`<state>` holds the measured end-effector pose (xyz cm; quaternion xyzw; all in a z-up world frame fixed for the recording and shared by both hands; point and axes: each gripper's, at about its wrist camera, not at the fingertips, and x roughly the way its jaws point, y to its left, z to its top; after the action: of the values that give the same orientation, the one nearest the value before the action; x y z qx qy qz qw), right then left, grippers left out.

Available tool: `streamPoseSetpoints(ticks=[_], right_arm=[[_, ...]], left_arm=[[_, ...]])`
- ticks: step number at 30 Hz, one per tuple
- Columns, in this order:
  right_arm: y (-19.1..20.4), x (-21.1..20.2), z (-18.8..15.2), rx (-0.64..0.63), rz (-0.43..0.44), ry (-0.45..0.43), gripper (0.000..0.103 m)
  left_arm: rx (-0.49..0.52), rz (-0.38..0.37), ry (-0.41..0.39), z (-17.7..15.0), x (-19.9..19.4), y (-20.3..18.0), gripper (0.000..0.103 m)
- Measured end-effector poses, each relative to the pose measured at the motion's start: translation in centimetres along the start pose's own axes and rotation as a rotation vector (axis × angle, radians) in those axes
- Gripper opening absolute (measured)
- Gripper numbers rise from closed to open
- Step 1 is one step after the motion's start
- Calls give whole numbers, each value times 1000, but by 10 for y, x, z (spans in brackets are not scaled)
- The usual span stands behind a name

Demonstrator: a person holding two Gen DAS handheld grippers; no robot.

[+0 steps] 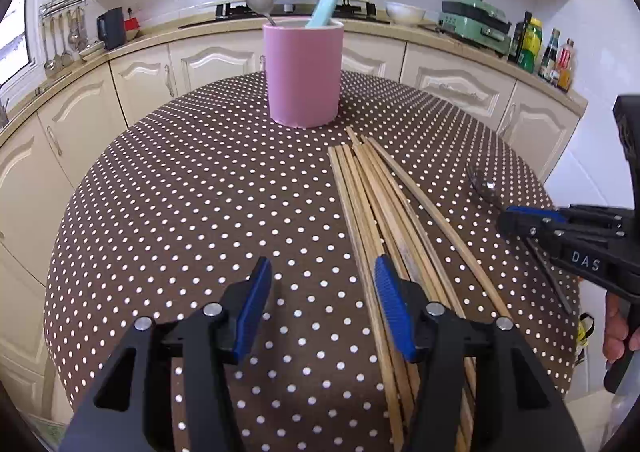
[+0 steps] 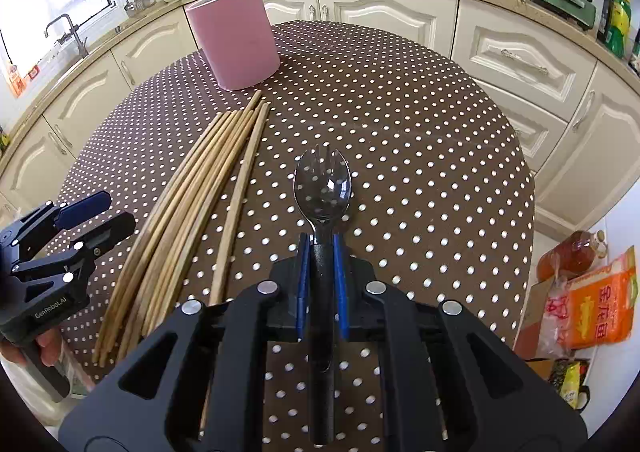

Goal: Organize utensils
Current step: 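Grasp the black spork by its handle with the right gripper, then grasp one wooden chopstick with the left gripper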

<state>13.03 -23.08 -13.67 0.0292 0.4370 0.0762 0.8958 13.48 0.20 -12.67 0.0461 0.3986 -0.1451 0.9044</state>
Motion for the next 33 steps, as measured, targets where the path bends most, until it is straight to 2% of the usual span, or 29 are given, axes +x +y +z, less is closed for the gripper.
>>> streamPoseSetpoints(ticks=[3,6,11,14,18,19,20,22,26,33], right_arm=[[-4,3,1,6,14,10,12],[-6,5,3,9,21,11,12],[-9,8,8,14,26,13,12],[-11,10,10,13,31,15,12],[-11,11,11,8,32,14,12],[-11,11,12,9,34,14,12],[-12,12,13,9,35,13,12],[-13,13,14,13,38,13,12],[-15,14,18,26,39,8,12],[-13,-1,31,44,62,-59,12]], left_arm=[[5,42,16,5,9,-2,53],[20,85,22,10,15,-5,60],[33,111,44,23,27,-11,63],[42,134,102,29,40,-16,64],[-11,125,104,41,49,-11,64],[-33,112,106,44,52,-10,62],[-59,87,98,46,53,-7,45],[-92,106,88,49,54,0,6],[-145,34,94,52,56,13,5],[-196,-14,30,47,47,29,6]])
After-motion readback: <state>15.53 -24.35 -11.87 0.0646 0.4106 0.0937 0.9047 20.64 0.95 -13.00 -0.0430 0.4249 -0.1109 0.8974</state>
